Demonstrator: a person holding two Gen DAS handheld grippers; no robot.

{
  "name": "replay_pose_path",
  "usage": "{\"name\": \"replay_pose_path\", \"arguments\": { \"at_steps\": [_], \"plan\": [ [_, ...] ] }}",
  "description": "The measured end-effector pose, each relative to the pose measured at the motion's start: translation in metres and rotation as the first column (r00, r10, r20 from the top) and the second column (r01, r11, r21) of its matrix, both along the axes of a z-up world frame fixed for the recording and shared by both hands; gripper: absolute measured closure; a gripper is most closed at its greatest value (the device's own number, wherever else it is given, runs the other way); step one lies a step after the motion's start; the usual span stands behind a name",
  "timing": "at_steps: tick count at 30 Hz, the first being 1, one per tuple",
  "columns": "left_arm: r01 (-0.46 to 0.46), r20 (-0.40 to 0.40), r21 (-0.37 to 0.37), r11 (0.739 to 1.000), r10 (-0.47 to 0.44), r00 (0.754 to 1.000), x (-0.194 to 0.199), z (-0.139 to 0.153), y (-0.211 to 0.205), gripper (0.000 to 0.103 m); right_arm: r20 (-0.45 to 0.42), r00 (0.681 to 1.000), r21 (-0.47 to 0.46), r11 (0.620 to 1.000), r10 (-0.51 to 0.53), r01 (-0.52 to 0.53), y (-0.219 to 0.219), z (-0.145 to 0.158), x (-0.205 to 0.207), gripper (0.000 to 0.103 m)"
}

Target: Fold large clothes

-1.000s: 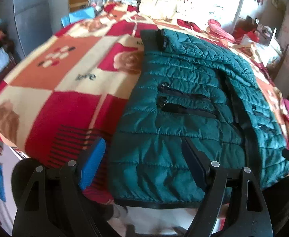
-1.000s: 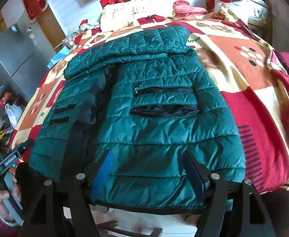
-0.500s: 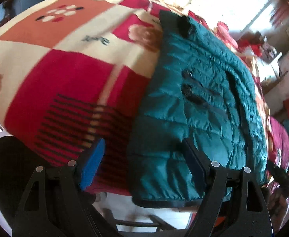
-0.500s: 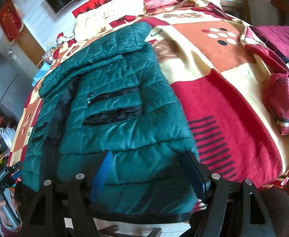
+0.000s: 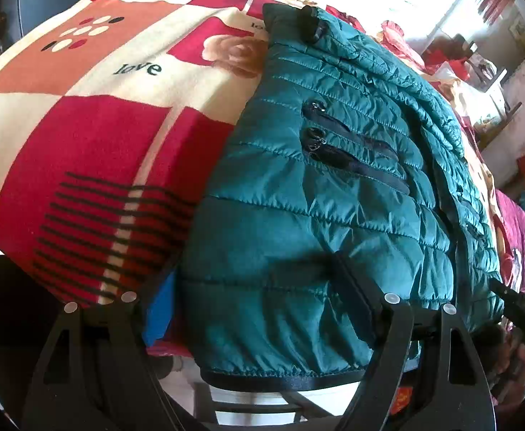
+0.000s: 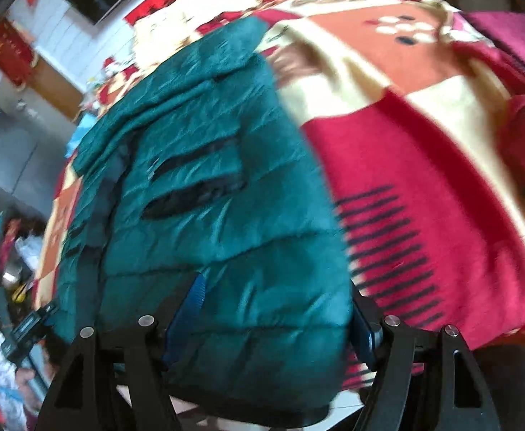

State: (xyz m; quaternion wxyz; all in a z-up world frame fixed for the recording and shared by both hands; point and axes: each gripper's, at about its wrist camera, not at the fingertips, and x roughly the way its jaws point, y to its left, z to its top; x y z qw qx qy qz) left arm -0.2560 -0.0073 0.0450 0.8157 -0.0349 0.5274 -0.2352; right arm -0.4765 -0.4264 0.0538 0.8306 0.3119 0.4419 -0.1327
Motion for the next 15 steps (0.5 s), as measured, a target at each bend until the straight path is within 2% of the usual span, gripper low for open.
{"name": "replay_pose_path", "arguments": {
  "at_steps": [12, 15],
  "plan": [
    [-0.012, 0.020, 0.018, 1.000, 0.012, 1.000, -0.004, -0.001, -0.004, 0.022, 0.051, 0.997, 0.014, 0.998, 0.055, -0.056, 0.003, -0.001, -0.001, 0.031],
    [-0.009, 0.015, 0.015, 1.000, 0.009, 1.000, -0.004, -0.001, -0.003, 0.022, 0.049, 0.993, -0.013, 0.994, 0.111, -0.111, 0.013, 0.002, 0.002, 0.038]
  ]
}}
